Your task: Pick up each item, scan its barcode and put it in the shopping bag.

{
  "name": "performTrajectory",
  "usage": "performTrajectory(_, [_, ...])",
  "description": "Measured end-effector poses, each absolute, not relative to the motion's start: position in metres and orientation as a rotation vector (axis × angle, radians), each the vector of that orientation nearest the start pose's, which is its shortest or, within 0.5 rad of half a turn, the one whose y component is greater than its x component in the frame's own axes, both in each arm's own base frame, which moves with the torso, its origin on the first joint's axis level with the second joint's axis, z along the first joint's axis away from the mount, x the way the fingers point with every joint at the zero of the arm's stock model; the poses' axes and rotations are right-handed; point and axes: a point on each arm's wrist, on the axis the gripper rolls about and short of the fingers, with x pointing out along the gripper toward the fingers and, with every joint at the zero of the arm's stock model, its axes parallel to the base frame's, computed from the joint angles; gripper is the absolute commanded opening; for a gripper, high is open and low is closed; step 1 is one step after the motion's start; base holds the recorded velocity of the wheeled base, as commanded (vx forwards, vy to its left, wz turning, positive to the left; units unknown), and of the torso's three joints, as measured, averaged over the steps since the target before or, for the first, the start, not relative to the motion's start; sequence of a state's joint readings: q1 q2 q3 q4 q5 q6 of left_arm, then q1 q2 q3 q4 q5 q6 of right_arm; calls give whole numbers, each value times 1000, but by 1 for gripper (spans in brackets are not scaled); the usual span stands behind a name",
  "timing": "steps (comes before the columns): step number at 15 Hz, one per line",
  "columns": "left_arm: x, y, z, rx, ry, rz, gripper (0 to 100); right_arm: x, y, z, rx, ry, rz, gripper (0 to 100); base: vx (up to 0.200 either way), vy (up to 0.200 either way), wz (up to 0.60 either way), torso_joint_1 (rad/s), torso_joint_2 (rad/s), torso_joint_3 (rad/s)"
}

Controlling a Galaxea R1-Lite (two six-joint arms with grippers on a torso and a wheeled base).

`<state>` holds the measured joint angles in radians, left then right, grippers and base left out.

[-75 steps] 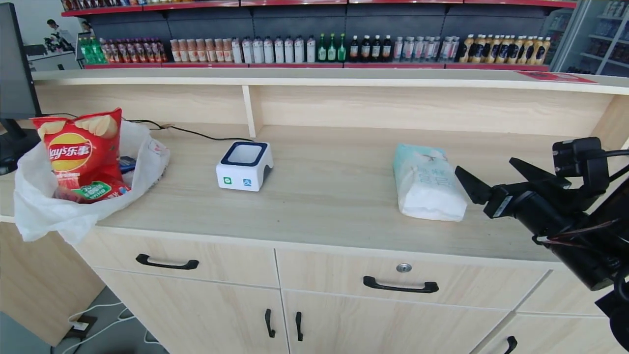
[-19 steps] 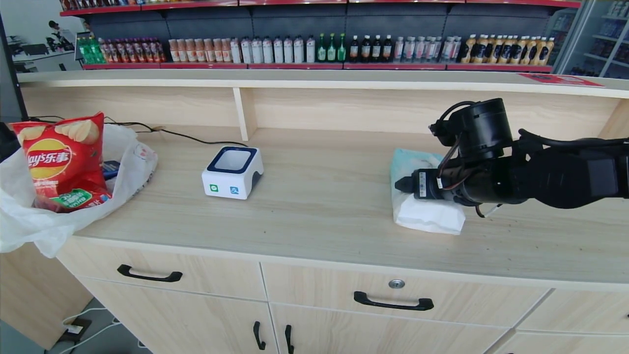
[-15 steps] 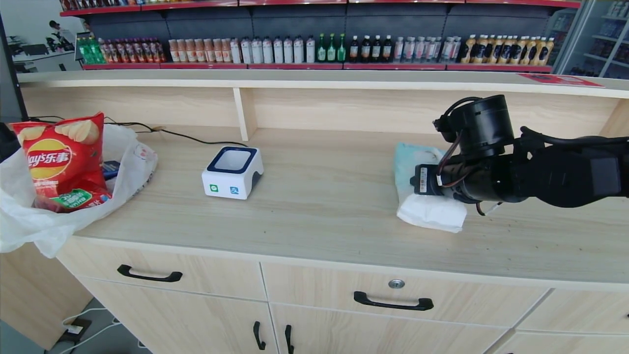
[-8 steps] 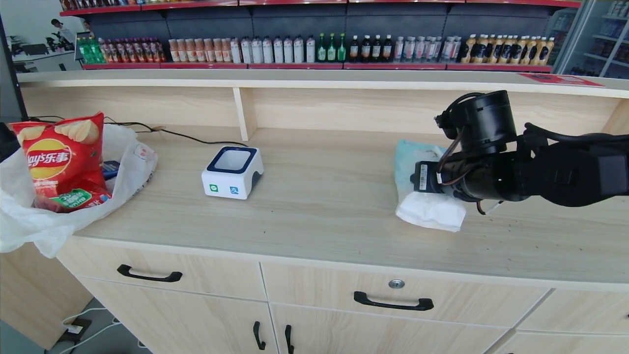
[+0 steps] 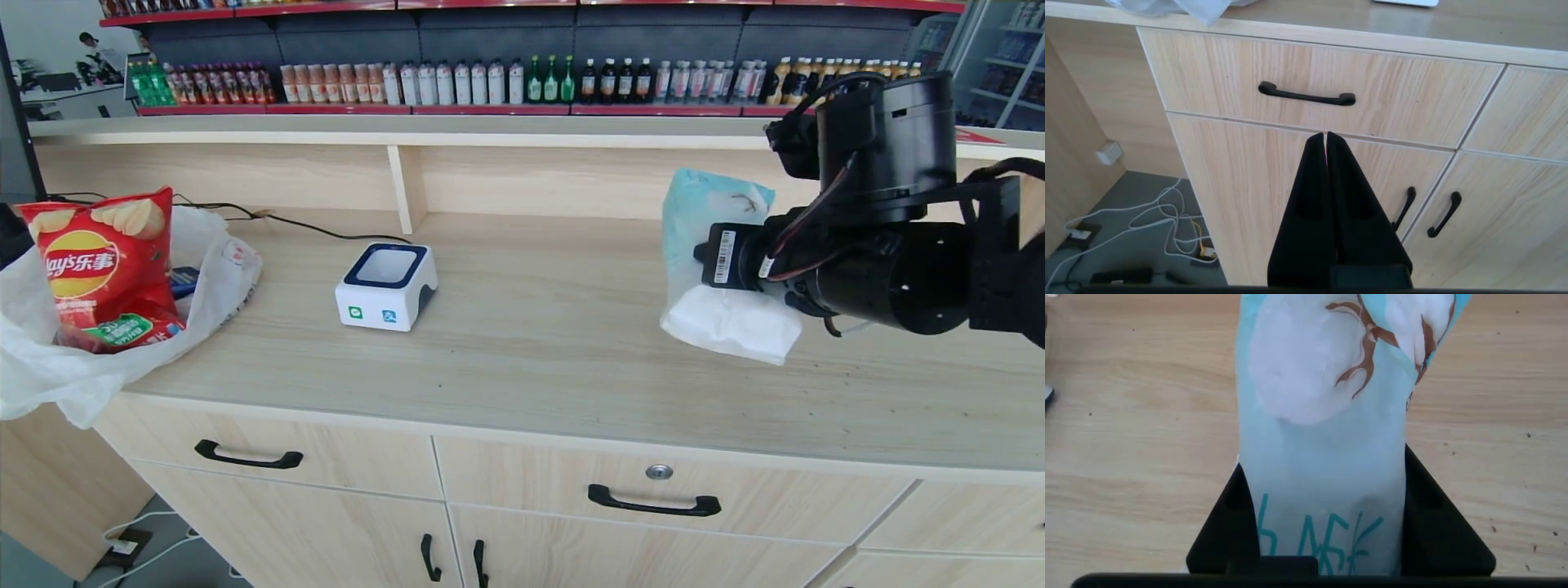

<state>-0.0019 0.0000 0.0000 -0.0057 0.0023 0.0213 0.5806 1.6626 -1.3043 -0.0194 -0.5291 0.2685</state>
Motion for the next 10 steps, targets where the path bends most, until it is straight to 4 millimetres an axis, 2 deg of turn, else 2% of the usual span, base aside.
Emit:
performTrajectory(3, [-23,0,76,20,-6,1,0,233,167,285,113,202,3,0,0,0,0,0,0,0])
performTrajectory(6, [-23,0,76,20,-6,1,0,201,163,281,131,163,39,0,0,0,0,0,0,0])
performTrajectory(10, [-23,0,76,20,-5,1,0,175,150,276,221,83,168,0,0,0,0,0,0,0])
